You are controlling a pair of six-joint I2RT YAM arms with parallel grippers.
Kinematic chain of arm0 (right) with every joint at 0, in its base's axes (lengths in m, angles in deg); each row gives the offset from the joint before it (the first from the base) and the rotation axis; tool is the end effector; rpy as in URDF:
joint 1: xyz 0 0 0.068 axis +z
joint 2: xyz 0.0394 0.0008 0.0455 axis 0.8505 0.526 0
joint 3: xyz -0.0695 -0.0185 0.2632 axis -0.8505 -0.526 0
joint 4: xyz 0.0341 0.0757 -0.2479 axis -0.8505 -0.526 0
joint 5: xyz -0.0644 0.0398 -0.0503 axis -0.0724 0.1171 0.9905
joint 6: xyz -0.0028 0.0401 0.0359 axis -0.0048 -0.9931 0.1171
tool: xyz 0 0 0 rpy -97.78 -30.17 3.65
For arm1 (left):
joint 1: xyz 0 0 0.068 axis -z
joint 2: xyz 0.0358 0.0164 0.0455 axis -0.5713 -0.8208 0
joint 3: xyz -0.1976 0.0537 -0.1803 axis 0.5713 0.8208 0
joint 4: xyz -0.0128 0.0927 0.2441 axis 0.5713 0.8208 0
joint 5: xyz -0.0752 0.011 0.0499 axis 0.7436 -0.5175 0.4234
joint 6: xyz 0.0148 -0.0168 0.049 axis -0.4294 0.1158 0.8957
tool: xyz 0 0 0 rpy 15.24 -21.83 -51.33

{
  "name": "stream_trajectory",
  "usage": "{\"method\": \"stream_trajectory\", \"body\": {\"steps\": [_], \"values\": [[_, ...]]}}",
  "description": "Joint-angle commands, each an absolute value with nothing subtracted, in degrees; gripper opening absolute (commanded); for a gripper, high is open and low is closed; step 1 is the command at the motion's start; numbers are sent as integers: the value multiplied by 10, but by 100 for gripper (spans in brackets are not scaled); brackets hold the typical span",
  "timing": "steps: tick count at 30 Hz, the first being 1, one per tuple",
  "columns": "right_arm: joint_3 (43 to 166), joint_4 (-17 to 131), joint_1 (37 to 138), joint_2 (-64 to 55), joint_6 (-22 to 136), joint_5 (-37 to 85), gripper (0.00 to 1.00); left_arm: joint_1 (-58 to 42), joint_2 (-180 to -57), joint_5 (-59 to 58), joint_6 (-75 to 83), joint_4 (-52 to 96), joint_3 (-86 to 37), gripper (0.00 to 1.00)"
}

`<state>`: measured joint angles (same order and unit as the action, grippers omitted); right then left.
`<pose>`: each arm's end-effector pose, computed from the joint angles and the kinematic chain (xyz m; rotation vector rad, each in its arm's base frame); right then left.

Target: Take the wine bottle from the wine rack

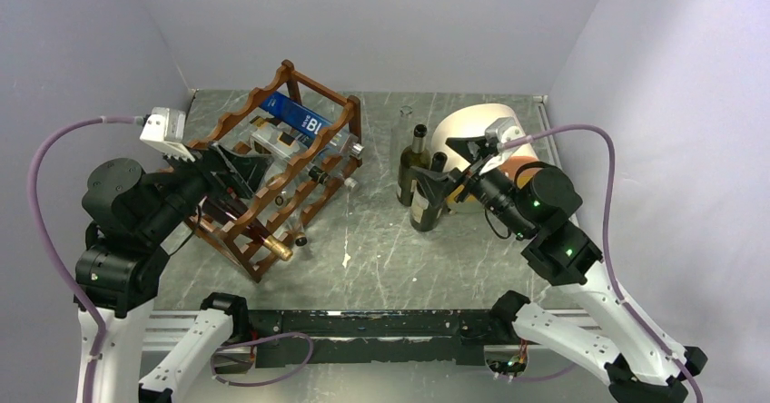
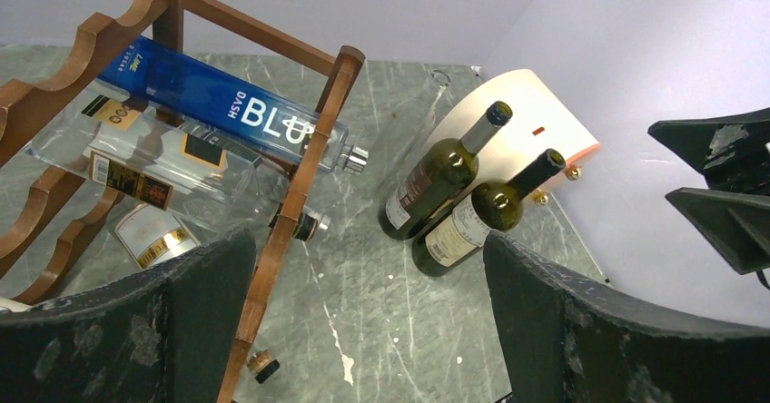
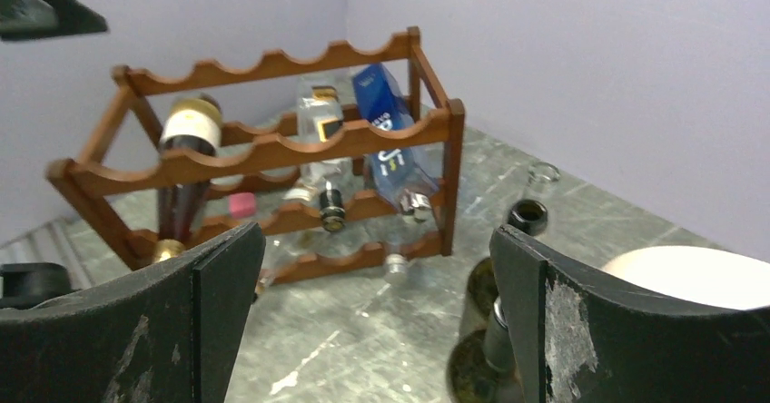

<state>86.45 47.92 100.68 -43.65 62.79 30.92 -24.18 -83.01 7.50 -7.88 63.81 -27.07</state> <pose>0.1117 0.1028 0.4251 -0.5413 1.3972 0.6249 0.0887 -0.0268 0.4634 0.0326 1.6943 -0.6804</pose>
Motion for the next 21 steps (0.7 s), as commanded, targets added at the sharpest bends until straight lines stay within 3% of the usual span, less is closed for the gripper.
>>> {"method": "stream_trajectory", "body": {"steps": [1,11,17,21], "values": [[898,464,1005,-412,568,259,100,-244,-819,62,-72,648,-282,99],[943,481,1043,-279,486,178,100,-244,-812,58,-78,653,-280,99],[949,479,1243,-179,513,385,100,-244,-815,58,-78,654,-277,99],[967,482,1275,-88,477,380,100,-244,-816,60,-80,650,-272,99]]}}
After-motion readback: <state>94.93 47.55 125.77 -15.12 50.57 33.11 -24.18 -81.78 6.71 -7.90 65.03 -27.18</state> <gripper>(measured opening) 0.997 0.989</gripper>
